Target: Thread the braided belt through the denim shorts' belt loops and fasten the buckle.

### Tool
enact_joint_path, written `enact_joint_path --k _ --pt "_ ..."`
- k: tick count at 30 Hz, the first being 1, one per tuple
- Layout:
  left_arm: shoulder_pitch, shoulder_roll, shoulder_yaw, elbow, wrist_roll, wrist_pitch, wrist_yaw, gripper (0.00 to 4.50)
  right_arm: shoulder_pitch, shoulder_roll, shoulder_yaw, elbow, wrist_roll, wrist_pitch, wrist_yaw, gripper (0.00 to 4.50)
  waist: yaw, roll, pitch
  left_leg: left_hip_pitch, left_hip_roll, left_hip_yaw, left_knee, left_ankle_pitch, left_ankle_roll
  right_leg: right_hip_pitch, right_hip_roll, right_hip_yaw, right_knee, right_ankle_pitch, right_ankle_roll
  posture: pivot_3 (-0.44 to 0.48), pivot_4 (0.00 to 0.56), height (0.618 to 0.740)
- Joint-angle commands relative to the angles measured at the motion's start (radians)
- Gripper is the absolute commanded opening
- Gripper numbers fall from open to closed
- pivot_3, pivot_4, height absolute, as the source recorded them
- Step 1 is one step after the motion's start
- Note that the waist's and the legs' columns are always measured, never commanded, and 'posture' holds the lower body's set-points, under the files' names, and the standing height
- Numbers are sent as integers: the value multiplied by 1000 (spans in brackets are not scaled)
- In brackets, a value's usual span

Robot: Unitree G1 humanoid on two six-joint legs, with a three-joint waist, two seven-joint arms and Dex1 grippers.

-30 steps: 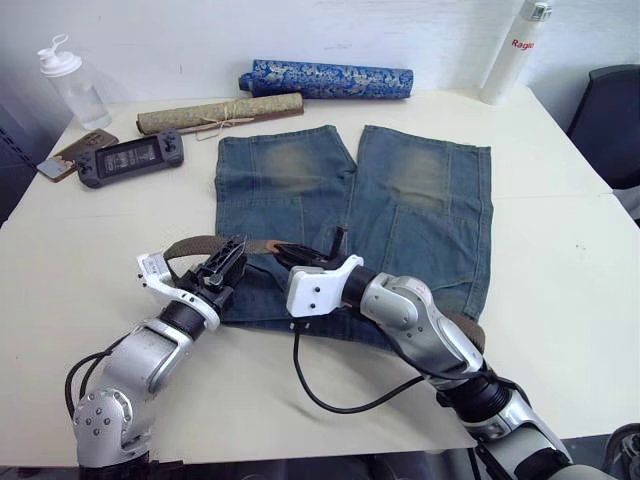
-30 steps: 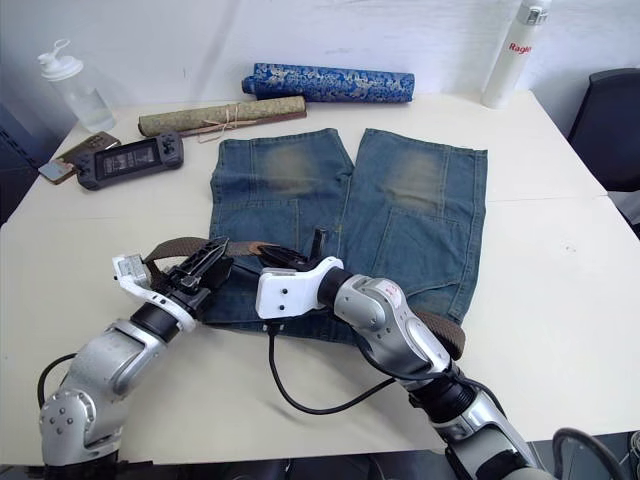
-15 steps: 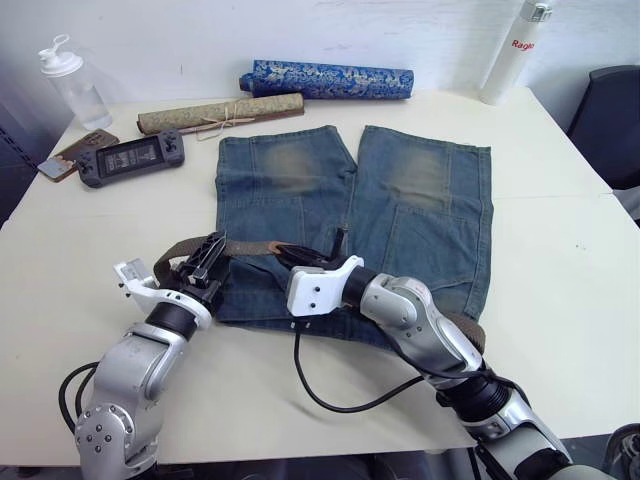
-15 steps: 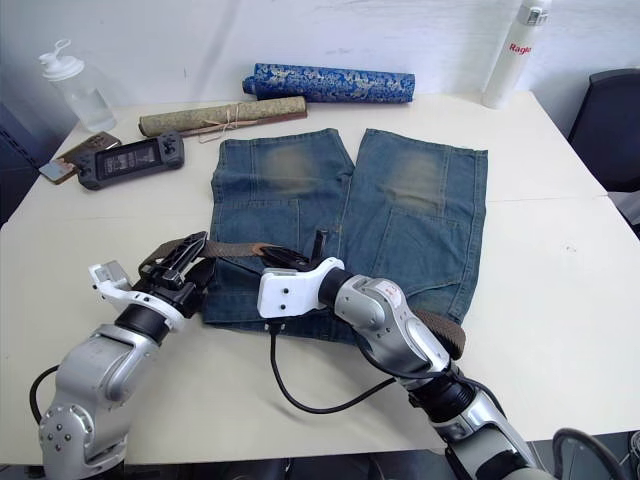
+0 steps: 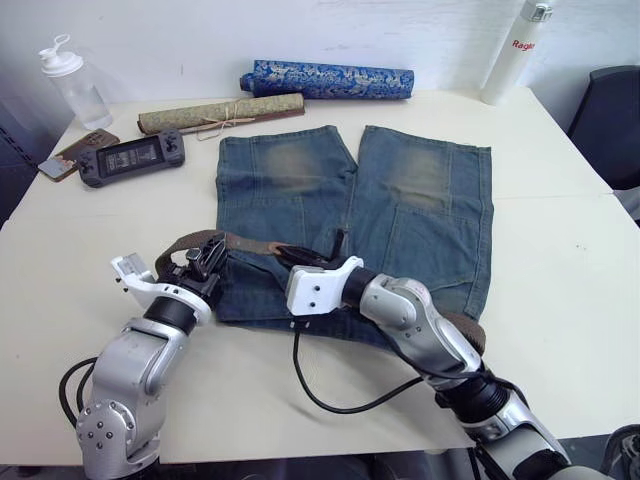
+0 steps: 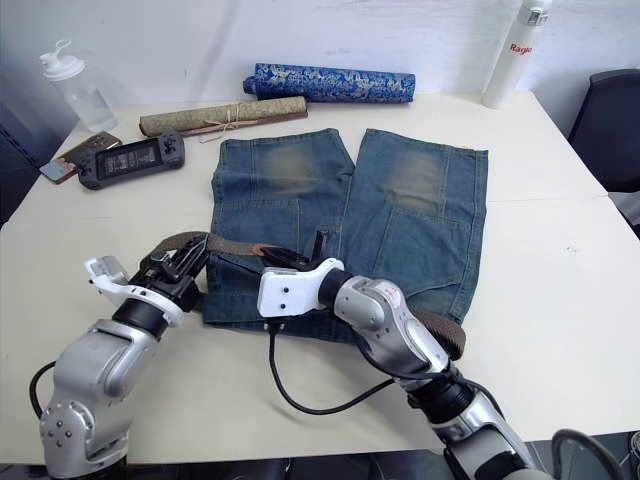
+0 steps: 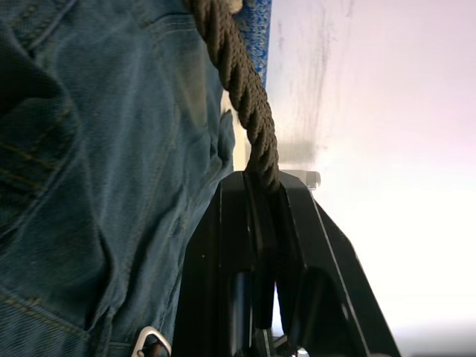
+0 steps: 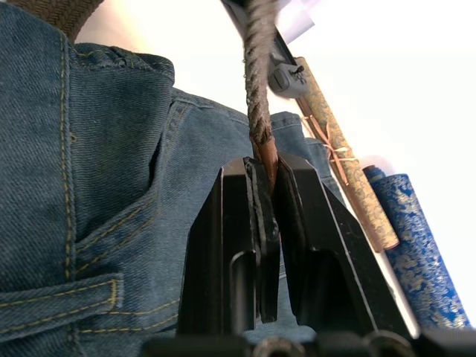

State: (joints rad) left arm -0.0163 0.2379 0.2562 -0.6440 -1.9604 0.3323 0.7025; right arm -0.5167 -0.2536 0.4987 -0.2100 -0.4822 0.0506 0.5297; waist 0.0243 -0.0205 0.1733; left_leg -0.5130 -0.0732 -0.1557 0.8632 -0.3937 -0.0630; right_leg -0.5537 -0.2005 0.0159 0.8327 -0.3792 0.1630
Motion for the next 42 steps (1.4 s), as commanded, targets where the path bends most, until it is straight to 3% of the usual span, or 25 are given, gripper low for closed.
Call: enact_joint_path --k 1,4,9,10,17,23,33,39,42 --pt "6 10 17 -16 -12 40 -49 13 4 30 -54 -48 48 29 -12 427 0 0 0 0 0 0 0 0 0 0 0 0 0 0 0 0 150 637" --pt "27 38 44 -1 -12 90 -94 0 30 52 -109 -101 147 110 32 1652 1 0 0 0 0 0 0 0 0 0 0 0 0 0 0 0 150 637" --pt "101 116 147 60 -12 215 -216 0 95 -17 -242 -266 385 368 205 4251 1 1 0 0 0 -1 0 -1 1 0 2 1 0 -2 -2 0 150 637" --pt "129 149 161 80 -12 257 -254 0 106 -38 -276 -286 422 410 222 4431 0 1 0 0 0 -1 0 -1 1 0 2 1 0 -2 -2 0 150 637" --pt "213 238 175 143 -12 378 -385 0 149 -150 -389 -323 517 505 219 4431 2 1 1 0 1 -1 0 -1 2 0 -1 -2 -2 -2 -2 0 150 637" --pt "169 249 97 105 -12 348 -348 0 192 -200 -405 -394 605 642 234 4431 4 1 1 -1 1 -1 0 -1 2 1 -3 -2 -4 -2 -2 0 150 637" --pt "145 301 100 116 -3 306 -319 0 224 -308 -401 -422 696 697 247 4431 3 1 1 -1 1 0 0 -1 2 1 -3 -2 -6 -2 -2 0 150 637" --pt "161 353 92 115 100 328 -388 0 213 -302 -386 -422 716 693 223 4431 3 1 1 -2 0 0 -1 -1 3 1 -3 -2 -7 -2 -2 0 150 637" --pt "174 332 70 112 168 320 -418 0 209 -298 -381 -426 724 695 211 4431 3 1 1 -2 1 0 -1 -2 3 1 -3 -2 -9 -1 -2 0 150 637"
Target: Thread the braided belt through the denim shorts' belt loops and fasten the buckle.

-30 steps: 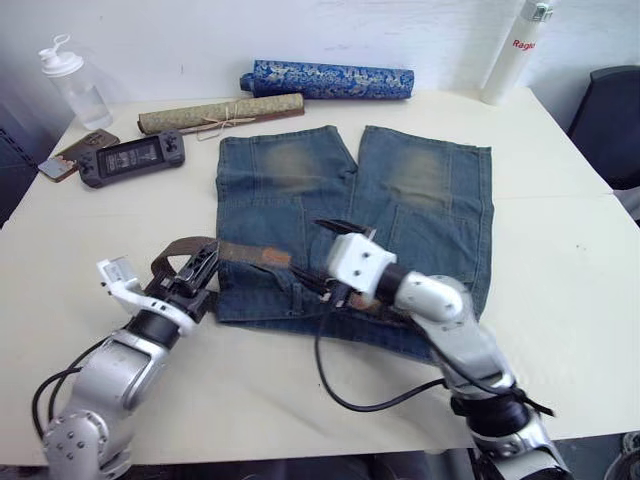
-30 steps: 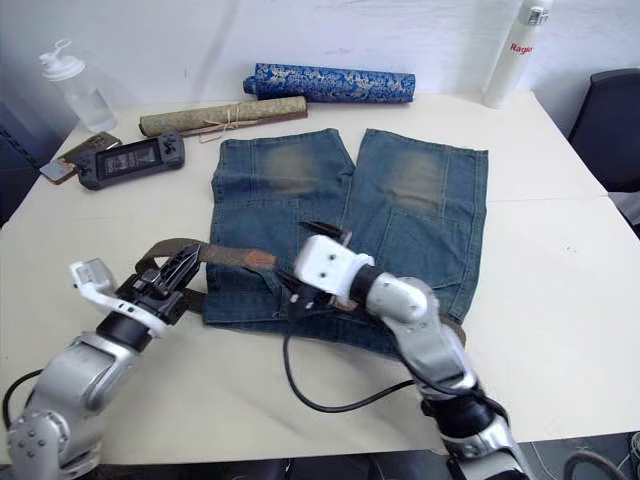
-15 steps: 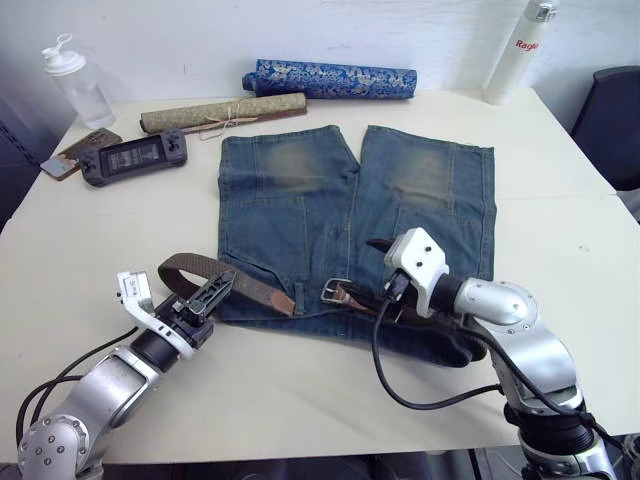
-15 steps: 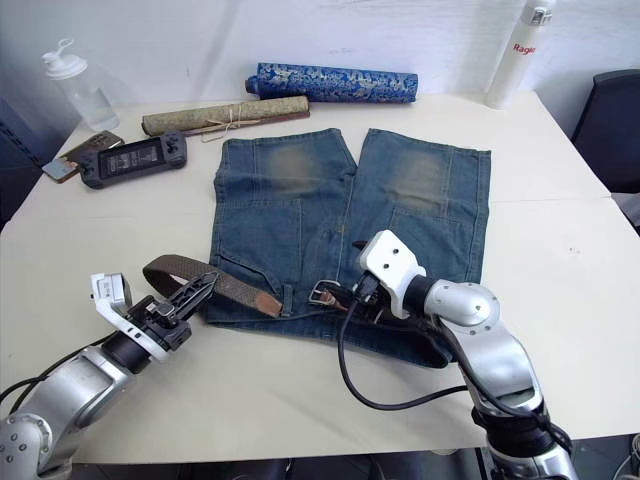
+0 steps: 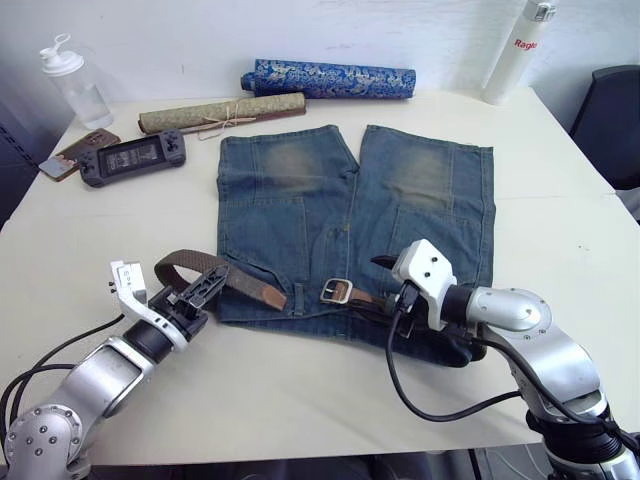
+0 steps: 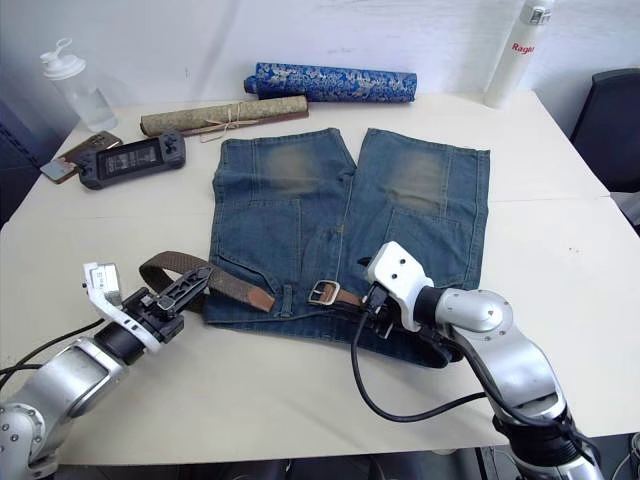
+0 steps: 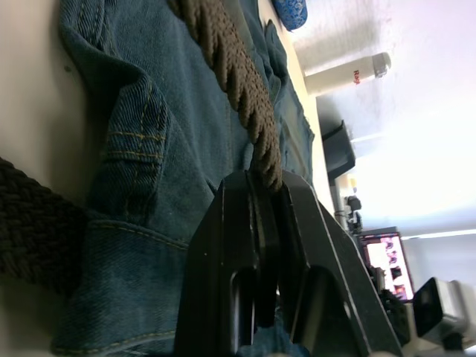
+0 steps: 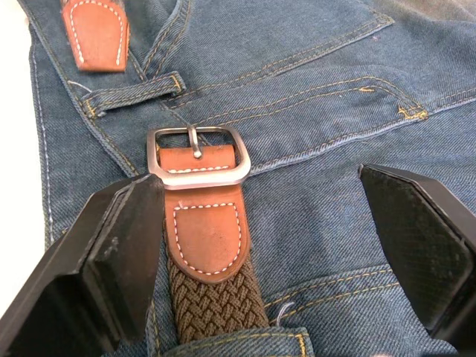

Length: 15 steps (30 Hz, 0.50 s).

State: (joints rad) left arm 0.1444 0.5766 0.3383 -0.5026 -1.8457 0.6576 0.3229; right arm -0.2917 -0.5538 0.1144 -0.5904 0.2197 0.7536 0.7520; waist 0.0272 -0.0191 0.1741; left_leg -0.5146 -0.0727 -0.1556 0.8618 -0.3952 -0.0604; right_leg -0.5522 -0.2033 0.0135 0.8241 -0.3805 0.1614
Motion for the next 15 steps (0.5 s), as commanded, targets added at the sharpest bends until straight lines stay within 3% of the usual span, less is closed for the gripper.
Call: enact_joint_path --k 1,8,15 --pt "16 -16 -20 -30 71 -8 -45 0 -17 3 5 -48 26 -6 -15 4431 0 0 0 0 0 0 0 0 0 0 0 0 0 0 0 0 150 637" --pt "-2 -83 -74 -9 208 -25 -81 0 -18 -2 0 -62 51 6 -34 4431 2 0 0 0 0 0 -1 0 0 1 0 0 -3 1 2 0 150 637" --pt "-31 -108 -87 10 266 -20 -100 0 -21 3 0 -71 66 16 -60 4431 3 0 0 0 0 0 -1 0 0 1 0 0 -3 2 3 0 150 637"
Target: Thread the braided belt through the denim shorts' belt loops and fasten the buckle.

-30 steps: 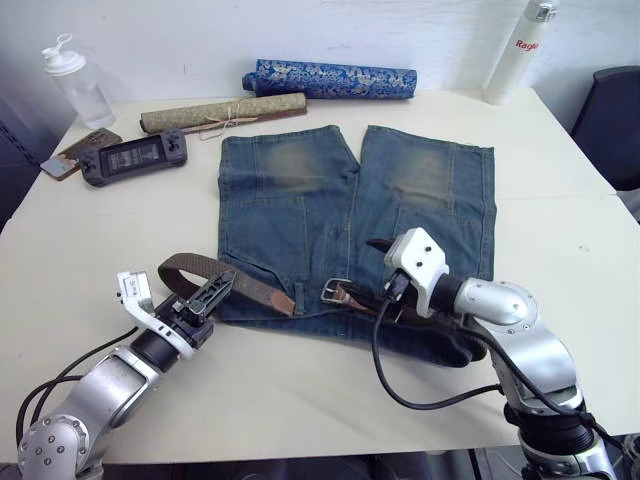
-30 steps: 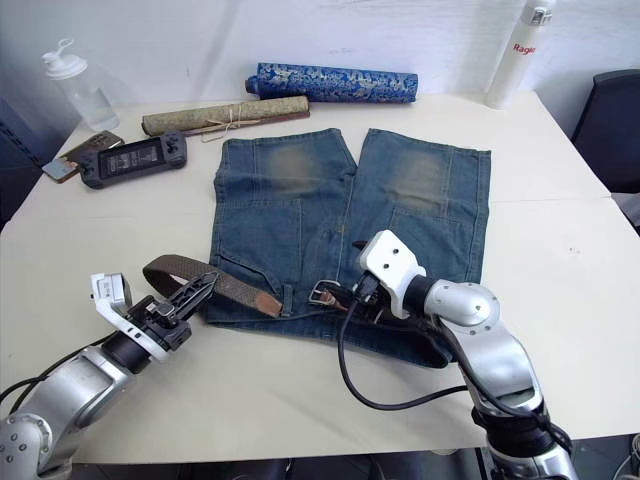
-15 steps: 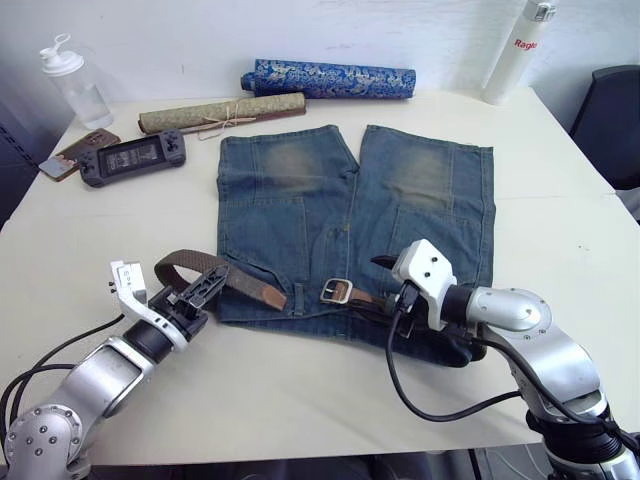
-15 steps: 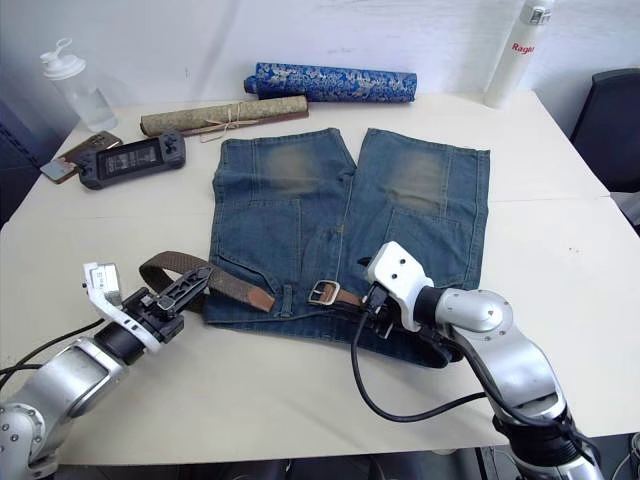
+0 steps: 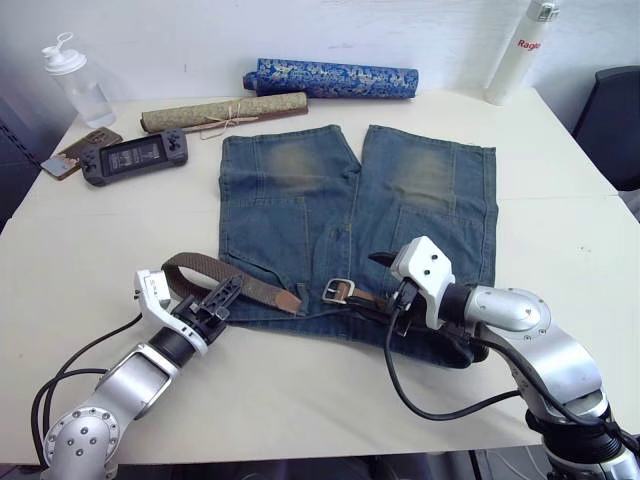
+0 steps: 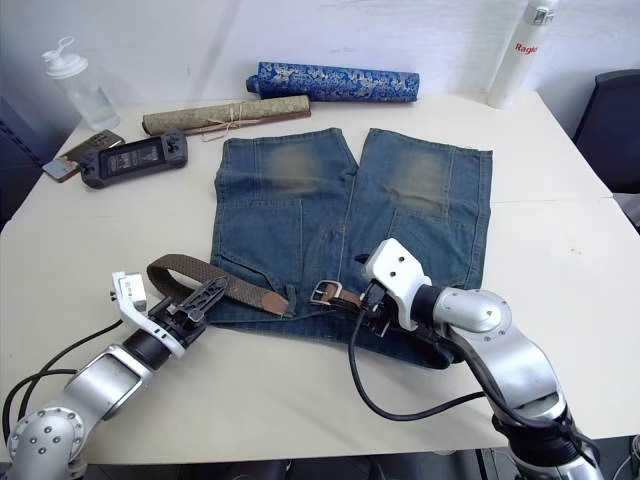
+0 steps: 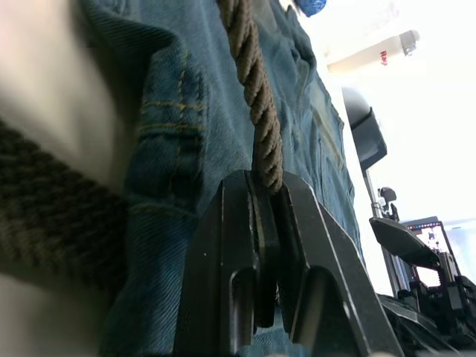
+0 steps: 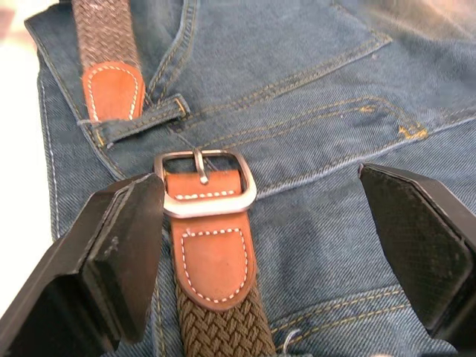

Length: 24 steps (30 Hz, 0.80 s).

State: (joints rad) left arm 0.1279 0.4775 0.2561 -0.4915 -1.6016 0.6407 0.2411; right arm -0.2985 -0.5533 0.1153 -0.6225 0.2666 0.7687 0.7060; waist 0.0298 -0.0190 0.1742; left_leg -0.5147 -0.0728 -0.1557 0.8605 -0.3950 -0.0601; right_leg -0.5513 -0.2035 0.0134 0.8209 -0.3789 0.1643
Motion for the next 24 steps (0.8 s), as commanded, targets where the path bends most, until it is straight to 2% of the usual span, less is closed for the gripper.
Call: enact_joint_path --k 1,10,17,24 --pt "-24 -13 -8 3 30 -4 -17 0 -14 2 1 -39 20 1 -17 4431 0 0 0 0 0 0 0 0 0 0 0 0 0 0 0 0 150 637" --pt "-96 -27 -8 20 70 3 14 0 -13 9 12 -48 31 3 -50 4431 -2 0 0 0 0 0 0 0 0 0 0 0 0 1 1 0 150 637" --pt "-90 -43 -52 8 55 38 22 0 -10 6 16 -51 33 5 -67 4431 -1 0 0 0 0 0 0 0 0 0 0 0 0 1 2 0 150 637" --pt "-132 -68 -108 113 71 97 -57 0 3 -8 25 -57 26 6 -77 4431 0 0 0 0 0 0 0 0 1 0 0 0 0 1 2 0 150 637"
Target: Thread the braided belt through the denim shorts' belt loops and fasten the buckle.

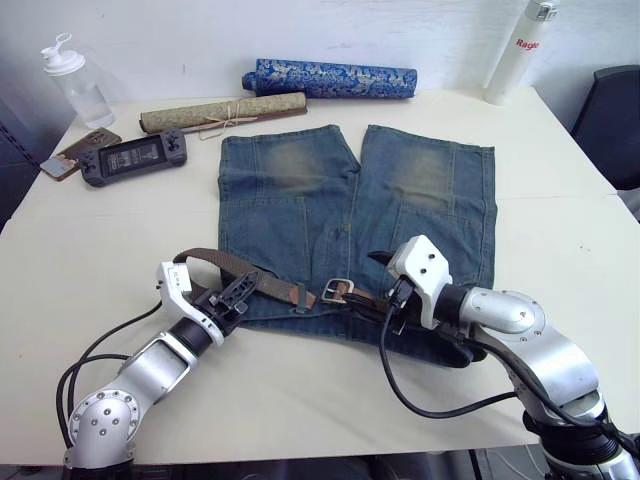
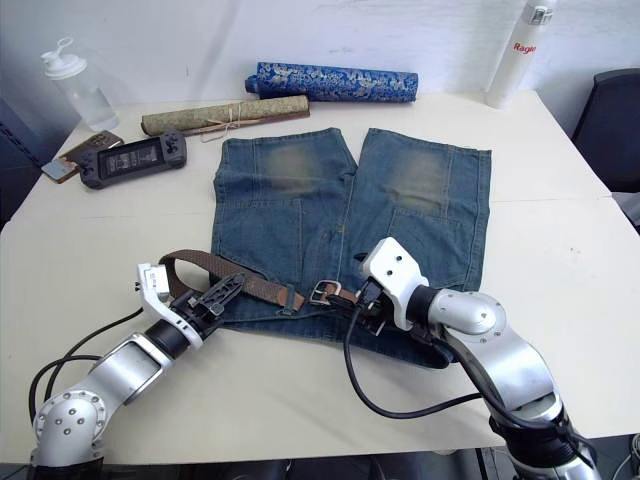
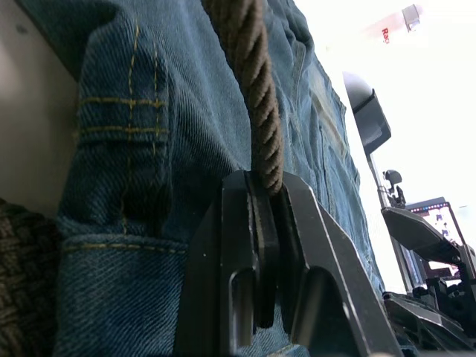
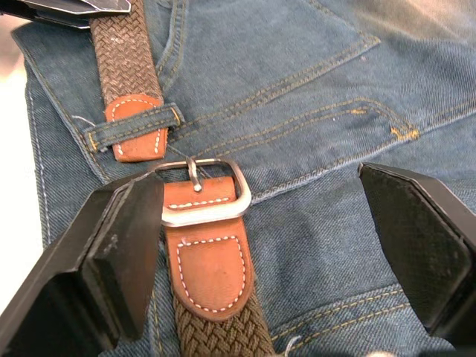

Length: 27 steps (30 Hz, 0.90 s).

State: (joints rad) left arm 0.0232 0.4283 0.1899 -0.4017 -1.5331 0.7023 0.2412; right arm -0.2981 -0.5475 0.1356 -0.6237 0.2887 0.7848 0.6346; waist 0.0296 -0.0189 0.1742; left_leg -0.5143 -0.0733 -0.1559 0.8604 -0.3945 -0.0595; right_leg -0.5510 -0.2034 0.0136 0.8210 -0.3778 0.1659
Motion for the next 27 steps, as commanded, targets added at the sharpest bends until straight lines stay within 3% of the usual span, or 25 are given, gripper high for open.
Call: enact_joint_path --k 1,6,14,21,27 --pt "-34 -22 -49 42 5 46 -74 0 6 -16 9 -58 1 -11 -6 4431 1 0 0 0 0 0 0 0 0 0 0 0 0 0 0 0 150 637" --pt "-74 1 -76 92 50 115 -190 0 16 -45 37 -63 -29 -51 -1 4431 15 1 1 0 -1 0 0 0 0 1 -1 0 -1 0 0 0 150 637" --pt "-150 52 -122 120 140 208 -395 0 66 -131 136 -33 -216 -326 11 4431 24 1 1 0 -1 0 0 1 1 2 -1 0 -2 1 1 0 150 637" --pt "-236 49 -147 186 238 242 -511 0 144 -206 122 -4 -366 -603 15 4431 24 1 1 0 -1 0 -1 1 1 2 0 0 -3 1 2 0 150 637" --pt "-277 36 -136 222 281 273 -561 0 245 -231 65 -53 -367 -710 32 4431 25 1 1 0 -1 0 -1 1 1 2 -1 0 -3 1 2 0 150 637"
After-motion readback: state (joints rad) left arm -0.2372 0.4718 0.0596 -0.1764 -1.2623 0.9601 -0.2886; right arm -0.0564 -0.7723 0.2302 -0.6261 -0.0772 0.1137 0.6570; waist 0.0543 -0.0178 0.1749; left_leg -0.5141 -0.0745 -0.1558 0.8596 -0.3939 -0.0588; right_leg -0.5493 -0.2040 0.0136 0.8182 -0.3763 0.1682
